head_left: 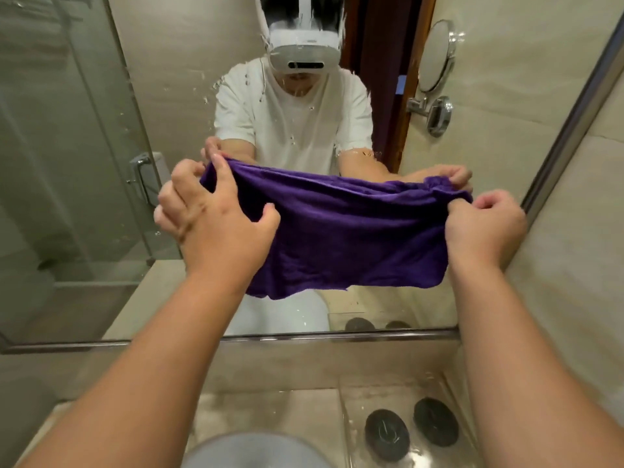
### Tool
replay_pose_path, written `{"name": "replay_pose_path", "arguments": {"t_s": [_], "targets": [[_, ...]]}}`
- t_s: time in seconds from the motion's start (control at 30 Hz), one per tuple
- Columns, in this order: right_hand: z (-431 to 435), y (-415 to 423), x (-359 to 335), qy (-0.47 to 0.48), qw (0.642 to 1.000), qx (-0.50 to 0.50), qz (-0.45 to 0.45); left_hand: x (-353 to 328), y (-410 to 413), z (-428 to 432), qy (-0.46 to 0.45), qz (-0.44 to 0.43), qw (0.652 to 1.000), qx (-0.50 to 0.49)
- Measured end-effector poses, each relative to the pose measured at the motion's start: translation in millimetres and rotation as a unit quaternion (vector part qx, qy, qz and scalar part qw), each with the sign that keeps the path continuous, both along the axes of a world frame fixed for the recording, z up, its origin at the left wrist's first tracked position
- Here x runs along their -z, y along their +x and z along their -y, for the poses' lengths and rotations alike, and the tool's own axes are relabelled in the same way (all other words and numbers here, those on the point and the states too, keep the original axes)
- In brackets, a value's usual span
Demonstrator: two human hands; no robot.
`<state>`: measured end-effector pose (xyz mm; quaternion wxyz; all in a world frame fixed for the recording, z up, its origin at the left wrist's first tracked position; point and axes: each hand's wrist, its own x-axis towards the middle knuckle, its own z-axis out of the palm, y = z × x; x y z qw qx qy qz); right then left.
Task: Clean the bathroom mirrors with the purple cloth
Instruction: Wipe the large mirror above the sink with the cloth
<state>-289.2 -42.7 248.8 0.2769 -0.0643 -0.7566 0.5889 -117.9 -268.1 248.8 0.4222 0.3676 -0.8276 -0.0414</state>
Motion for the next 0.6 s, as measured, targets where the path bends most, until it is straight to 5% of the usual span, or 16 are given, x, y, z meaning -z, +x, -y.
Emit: {"name": "replay_pose_path", "arguments": {"t_s": [0.07,0.17,0.27,0.37,0.47,0.6], "targets": [[2,-2,-1,-0.124,0.990,-0.047,0.048,-6,-3,-2,0.002,0.016,1.000,-0.003],[13,5,-2,-0.359,0.904,-0.171,0.159,-10,-13,-5,0.067,-0.037,0.996,0.056],[33,18,4,-0.407,0.891,-0.139,0.148,-1,-29,-18,0.174,-0.155,0.964,0.128],[55,34,4,-0.368,0.923,-0.094,0.059,14,-39,-23,0.194,-0.290,0.916,0.200],[62,34,12,-0.194,0.976,-0.092,-0.030,30,-42,-18,0.167,-0.390,0.863,0.273],[57,20,32,-0.040,0.989,-0.102,-0.097,48,-45,-9,0.100,-0.402,0.867,0.275]]}}
